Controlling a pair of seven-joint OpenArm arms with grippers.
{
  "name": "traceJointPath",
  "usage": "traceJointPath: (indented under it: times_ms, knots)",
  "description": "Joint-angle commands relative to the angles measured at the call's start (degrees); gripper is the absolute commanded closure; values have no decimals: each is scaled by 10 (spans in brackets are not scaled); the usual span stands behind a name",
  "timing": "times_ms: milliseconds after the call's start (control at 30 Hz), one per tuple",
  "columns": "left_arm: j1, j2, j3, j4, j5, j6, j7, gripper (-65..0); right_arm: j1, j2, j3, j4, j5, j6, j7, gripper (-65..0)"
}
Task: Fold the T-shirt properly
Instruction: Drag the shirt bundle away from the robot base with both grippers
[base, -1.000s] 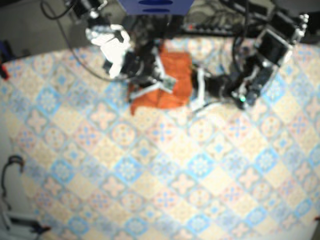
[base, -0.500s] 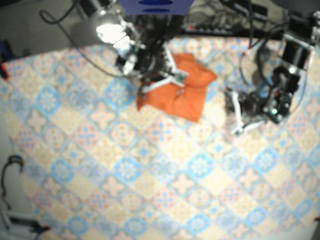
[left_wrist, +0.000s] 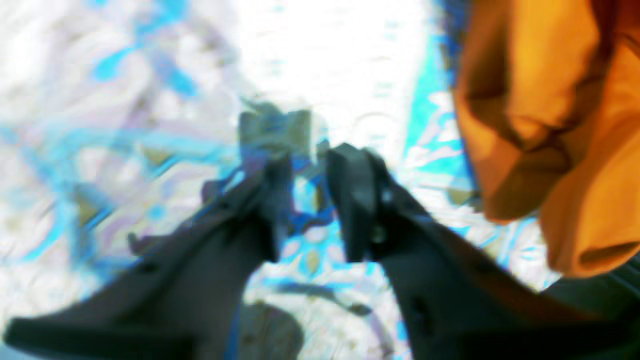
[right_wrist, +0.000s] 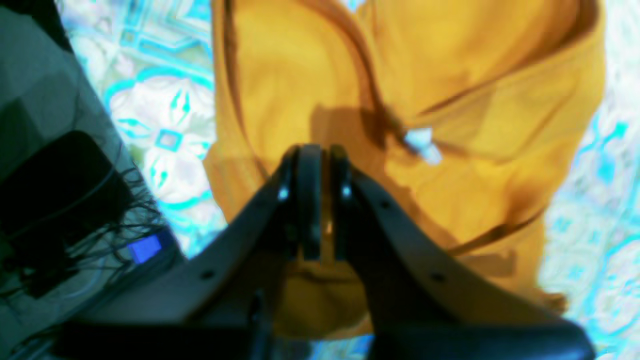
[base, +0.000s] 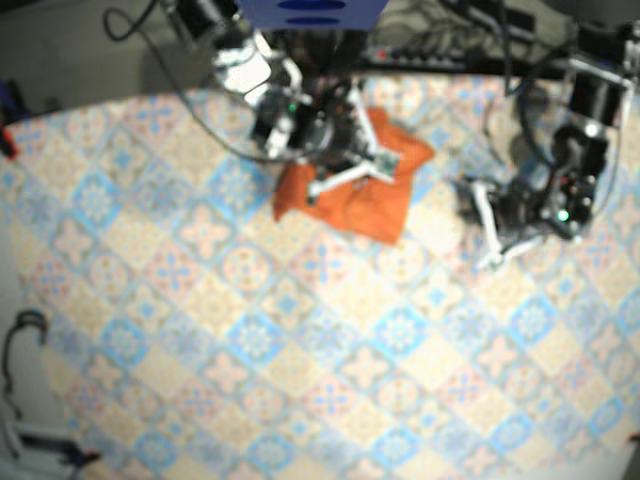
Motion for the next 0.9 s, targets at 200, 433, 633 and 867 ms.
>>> traceJointPath:
  times_ms: [200,433,633,867]
  knots:
    - [8,-7,-10,27,-6,-2,13,-339,19,-5,-25,26,4,-1,8,-41]
    - [24,-7,-7,27,-6,-3,13,-341,12,-4,-9,87,3,-1,8,-185]
    - [67,-31,-6,85,-3,-4,17,-342,-17,-1,36,124,2,-1,8,-222]
    - [131,-88,-6,115,-3,-4,29,-340,-32,21,96,123,2,-1,8,-222]
